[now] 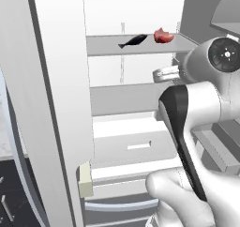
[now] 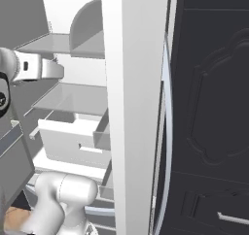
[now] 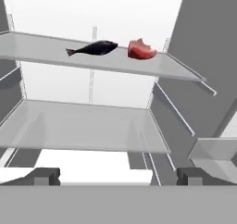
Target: Gather the squash and lime from the fridge and place them on a tray on the dining counter. Then gather the fish and steak from the fridge and place them on the other tray.
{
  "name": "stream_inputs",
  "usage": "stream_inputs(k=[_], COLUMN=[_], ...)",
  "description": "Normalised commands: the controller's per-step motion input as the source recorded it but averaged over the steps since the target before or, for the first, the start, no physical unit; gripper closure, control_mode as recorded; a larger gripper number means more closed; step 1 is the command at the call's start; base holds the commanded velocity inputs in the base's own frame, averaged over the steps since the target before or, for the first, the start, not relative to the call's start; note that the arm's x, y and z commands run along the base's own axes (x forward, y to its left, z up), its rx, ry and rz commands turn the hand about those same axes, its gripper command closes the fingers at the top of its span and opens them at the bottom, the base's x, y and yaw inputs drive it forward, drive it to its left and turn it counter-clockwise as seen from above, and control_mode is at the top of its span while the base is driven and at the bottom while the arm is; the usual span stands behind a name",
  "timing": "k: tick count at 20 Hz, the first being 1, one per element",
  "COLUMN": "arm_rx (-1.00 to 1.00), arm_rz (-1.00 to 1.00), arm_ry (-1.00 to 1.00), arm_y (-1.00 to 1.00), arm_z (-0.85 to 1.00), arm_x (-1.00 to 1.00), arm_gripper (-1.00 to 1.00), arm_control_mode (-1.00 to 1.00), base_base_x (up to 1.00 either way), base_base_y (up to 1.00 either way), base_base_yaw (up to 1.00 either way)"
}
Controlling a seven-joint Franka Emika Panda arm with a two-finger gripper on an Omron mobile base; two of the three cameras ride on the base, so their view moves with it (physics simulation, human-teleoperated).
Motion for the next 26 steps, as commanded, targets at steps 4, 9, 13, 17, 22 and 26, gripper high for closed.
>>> stream_inputs(k=[4, 9, 13, 17, 22, 26], arm_rx=[-0.14, -0.11, -0.03, -0.03, -0.02, -0.02], arm_rz=[0.02, 0.06, 0.07, 0.08, 0.01, 0.0], arm_ry=[-0.09, -0.01, 0.03, 0.14, 0.15, 0.11], arm_y=[0.0, -0.02, -0.08, -0.14, -0.22, -0.17], arm_z=[0.48, 0.41, 0.25, 0.0, -0.17, -0.2], arm_x=[-0.03, 0.14, 0.33, 0.46, 0.32, 0.36], arm_gripper=[-1.0, -1.0, -1.0, -1.0, -1.0, -1.0], arm_control_mode=[-1.0, -1.0, -1.0, -1.0, -1.0, -1.0], base_base_x=[0.0, 0.0, 0.0, 0.0, 0.0, 0.0], base_base_y=[0.0, 0.0, 0.0, 0.0, 0.0, 0.0], base_base_yaw=[0.0, 0.0, 0.0, 0.0, 0.0, 0.0])
